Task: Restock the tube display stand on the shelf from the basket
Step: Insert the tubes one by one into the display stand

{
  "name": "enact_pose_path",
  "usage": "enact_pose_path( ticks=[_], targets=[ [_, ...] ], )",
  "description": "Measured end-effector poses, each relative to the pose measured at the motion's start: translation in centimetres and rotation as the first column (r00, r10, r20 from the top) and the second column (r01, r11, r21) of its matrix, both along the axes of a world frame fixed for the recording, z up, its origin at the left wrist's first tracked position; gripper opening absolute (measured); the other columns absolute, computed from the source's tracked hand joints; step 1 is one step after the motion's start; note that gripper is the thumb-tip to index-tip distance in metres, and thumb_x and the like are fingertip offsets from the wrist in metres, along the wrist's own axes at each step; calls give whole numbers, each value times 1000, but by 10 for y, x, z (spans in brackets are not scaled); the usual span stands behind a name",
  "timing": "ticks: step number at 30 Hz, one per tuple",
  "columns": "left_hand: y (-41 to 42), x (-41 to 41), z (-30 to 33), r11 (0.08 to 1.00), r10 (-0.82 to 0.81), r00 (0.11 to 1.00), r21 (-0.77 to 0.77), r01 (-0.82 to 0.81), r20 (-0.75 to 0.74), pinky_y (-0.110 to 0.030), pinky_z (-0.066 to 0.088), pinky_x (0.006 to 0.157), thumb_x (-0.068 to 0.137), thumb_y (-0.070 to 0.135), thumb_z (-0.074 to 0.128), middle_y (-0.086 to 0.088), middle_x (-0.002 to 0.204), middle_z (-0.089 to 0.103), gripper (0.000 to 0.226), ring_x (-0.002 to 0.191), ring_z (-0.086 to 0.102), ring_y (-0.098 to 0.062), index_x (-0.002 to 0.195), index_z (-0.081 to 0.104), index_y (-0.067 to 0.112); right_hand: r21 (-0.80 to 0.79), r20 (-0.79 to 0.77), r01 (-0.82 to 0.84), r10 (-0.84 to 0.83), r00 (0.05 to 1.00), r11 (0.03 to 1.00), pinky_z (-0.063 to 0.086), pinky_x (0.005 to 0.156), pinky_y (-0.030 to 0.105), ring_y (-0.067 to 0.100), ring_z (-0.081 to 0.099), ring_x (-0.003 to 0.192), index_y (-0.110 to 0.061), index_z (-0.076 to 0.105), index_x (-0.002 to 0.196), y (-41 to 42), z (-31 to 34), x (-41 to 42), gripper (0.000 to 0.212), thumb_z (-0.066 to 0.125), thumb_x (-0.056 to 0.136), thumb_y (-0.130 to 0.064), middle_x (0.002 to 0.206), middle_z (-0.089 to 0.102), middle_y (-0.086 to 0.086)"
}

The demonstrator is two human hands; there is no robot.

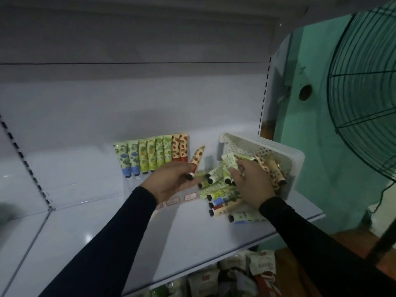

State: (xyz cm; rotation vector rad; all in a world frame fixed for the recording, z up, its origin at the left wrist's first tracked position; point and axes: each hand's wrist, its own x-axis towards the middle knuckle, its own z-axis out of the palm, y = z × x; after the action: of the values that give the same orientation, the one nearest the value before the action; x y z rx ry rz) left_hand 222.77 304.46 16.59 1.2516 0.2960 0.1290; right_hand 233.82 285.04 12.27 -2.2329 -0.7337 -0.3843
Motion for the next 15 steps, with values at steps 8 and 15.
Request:
enact_pose_path(
  ticks=[8,15],
  targets=[
    [63,-52,-40,930,343,902,36,-365,260,-35,56,90,93,-3,57,-12,91,69,10,95,70,-29,96,60,5,212,-33,-200,212,977,956,53,80,34,14,61,89,-14,57,115,46,12,-14,27,54,97,-33,98,61,-6],
    [95,-72,-61,667,620,691,214,-714,373,-30,51,76,90,6,66,-5,92,70,26,85,66,-18,96,52,27,242,-202,-305,355,913,921,53,77,30,17,64,88,-14,57,99,106,19,-16,26,59,93,-40,93,64,-3]
  ],
)
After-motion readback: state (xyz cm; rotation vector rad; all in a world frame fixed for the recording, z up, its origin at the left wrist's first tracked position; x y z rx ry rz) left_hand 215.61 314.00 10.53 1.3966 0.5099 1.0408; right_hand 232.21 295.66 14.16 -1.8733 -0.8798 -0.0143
